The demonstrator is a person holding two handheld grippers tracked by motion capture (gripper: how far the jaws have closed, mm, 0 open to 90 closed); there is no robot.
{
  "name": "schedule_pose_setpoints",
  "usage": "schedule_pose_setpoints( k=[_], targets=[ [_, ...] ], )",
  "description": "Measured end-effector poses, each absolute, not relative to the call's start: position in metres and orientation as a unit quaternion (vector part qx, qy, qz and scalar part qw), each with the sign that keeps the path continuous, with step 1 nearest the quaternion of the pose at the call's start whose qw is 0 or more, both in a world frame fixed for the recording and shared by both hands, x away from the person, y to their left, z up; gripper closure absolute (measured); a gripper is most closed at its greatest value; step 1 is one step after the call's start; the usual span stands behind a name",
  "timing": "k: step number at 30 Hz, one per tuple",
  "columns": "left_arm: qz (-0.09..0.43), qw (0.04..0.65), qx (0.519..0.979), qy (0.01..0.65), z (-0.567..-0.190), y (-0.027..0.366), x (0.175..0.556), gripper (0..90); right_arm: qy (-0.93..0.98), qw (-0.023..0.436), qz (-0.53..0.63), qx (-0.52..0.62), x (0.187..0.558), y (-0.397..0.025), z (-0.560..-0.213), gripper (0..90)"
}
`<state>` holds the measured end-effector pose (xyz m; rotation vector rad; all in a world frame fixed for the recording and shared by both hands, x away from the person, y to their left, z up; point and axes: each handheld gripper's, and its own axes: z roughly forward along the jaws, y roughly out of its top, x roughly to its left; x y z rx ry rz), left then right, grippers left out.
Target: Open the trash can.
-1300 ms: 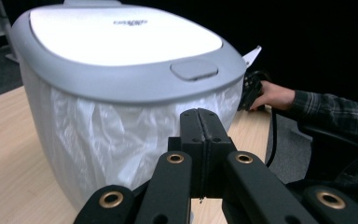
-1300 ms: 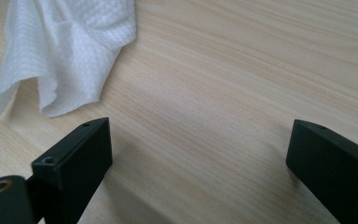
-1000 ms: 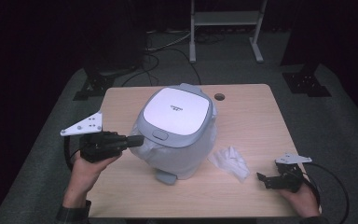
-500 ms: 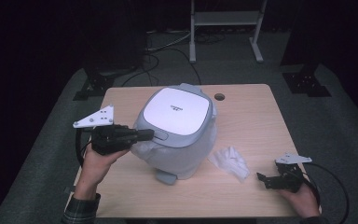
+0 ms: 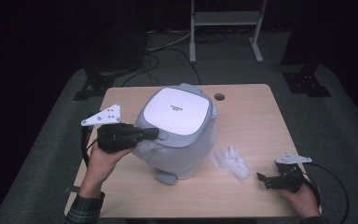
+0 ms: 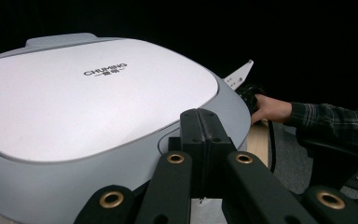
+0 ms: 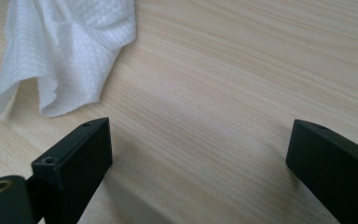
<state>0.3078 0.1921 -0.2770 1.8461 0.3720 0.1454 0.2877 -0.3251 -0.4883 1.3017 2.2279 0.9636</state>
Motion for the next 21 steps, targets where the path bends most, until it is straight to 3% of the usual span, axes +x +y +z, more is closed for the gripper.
schedule_pose_setpoints(
  k=[16, 21],
  targets=[
    [0.065, 0.58, 0.795, 0.164, -0.278, 0.194, 0.307, 89.8, 0.794, 0.193, 0.343, 0.463, 0.288, -0.325, -0.488, 5.5],
    [0.084, 0.591, 0.783, 0.175, -0.27, 0.203, 0.301, 80.2, 0.794, 0.193, 0.344, 0.463, 0.288, -0.325, -0.488, 5.5]
  ],
)
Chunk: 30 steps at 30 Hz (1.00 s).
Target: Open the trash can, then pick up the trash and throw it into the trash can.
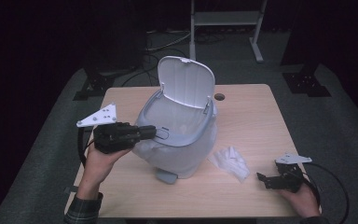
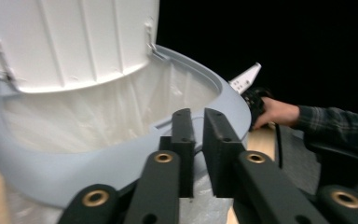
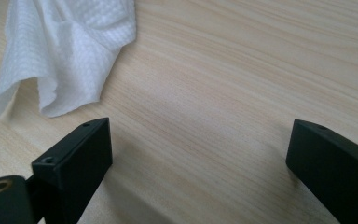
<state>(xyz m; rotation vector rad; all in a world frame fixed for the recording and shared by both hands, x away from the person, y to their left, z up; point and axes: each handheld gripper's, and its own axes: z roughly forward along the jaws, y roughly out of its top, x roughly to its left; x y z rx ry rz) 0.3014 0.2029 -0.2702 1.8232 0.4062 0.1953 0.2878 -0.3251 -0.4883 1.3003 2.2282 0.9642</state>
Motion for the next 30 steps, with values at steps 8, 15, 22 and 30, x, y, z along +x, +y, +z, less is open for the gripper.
schedule_pose_setpoints(
  k=[8, 15, 22, 30],
  targets=[
    [0.102, 0.597, 0.771, 0.198, -0.265, 0.225, 0.293, 71.4, 0.794, 0.192, 0.343, 0.463, 0.288, -0.325, -0.488, 5.5],
    [0.111, 0.59, 0.771, 0.214, -0.267, 0.236, 0.287, 57.6, 0.794, 0.192, 0.343, 0.464, 0.288, -0.325, -0.488, 5.5],
    [0.118, 0.583, 0.77, 0.23, -0.27, 0.243, 0.283, 44.9, 0.794, 0.192, 0.343, 0.464, 0.288, -0.325, -0.488, 5.5],
    [0.131, 0.562, 0.779, 0.248, -0.281, 0.252, 0.277, 24.1, 0.794, 0.192, 0.343, 0.464, 0.288, -0.325, -0.488, 5.5]
  ],
)
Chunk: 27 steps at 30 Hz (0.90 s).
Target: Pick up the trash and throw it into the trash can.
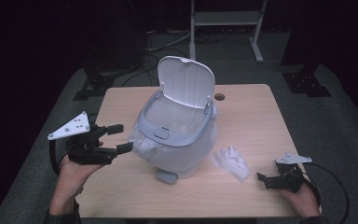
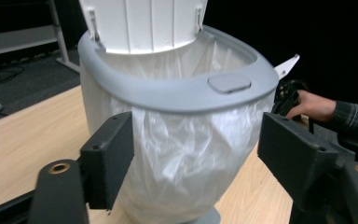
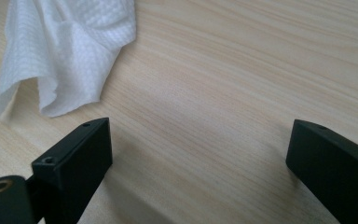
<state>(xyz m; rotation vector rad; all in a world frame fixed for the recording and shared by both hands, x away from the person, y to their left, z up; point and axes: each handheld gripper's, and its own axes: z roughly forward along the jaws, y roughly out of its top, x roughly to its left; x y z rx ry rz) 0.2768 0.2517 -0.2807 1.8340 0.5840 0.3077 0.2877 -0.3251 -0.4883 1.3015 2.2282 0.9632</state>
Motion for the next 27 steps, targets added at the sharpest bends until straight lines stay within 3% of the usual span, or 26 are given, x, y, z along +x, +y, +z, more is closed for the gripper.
schedule_pose_setpoints(
  k=[10, 15, 27],
  targets=[
    [0.145, 0.533, 0.784, 0.282, -0.302, 0.263, 0.271, 4.3, 0.794, 0.192, 0.343, 0.464, 0.288, -0.325, -0.488, 5.5],
    [0.156, 0.518, 0.787, 0.296, -0.313, 0.266, 0.27, 0.0, 0.794, 0.193, 0.343, 0.464, 0.288, -0.325, -0.488, 5.5],
    [0.172, 0.465, 0.808, 0.319, -0.351, 0.263, 0.271, 0.0, 0.794, 0.193, 0.343, 0.463, 0.288, -0.325, -0.488, 5.5]
  ],
)
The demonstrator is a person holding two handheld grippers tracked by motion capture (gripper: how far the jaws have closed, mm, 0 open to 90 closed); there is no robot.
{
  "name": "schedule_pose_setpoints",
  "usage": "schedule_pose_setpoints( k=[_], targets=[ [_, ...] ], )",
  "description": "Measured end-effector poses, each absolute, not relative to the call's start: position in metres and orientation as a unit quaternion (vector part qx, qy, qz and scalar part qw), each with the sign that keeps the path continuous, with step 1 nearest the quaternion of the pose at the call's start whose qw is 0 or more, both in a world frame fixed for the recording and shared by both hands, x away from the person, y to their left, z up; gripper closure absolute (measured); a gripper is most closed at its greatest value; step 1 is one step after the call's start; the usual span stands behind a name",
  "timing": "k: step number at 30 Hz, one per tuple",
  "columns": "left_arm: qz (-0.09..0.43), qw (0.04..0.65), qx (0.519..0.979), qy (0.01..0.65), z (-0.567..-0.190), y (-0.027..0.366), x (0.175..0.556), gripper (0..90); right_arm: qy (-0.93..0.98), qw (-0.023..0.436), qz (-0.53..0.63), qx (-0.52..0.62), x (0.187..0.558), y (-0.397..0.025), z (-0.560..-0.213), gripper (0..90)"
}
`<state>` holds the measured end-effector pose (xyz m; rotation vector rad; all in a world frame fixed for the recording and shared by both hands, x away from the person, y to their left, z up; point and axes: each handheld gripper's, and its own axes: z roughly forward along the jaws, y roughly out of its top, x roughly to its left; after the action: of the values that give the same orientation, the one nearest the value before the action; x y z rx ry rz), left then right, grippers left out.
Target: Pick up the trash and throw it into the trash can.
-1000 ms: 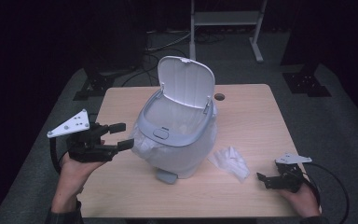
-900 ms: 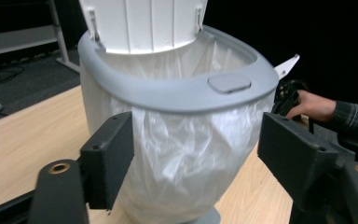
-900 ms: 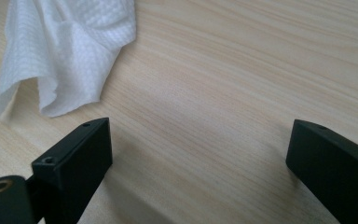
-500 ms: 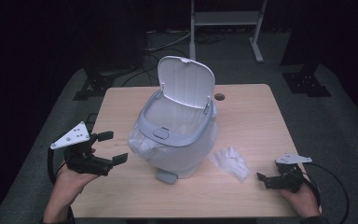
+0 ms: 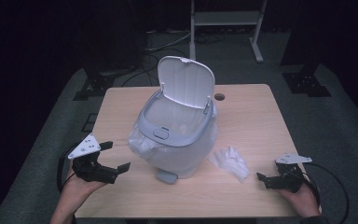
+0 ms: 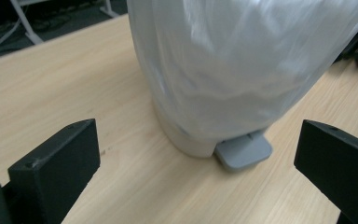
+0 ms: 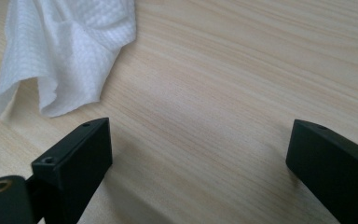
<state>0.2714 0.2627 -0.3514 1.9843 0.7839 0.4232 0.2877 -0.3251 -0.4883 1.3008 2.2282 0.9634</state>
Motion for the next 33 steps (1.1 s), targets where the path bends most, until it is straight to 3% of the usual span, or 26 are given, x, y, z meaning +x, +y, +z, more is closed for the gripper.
schedule_pose_setpoints(
  k=[33],
  targets=[
    [0.161, 0.389, 0.835, 0.355, -0.446, 0.258, 0.277, 0.0, 0.792, 0.193, 0.343, 0.466, 0.286, -0.324, -0.488, 5.4]
  ],
)
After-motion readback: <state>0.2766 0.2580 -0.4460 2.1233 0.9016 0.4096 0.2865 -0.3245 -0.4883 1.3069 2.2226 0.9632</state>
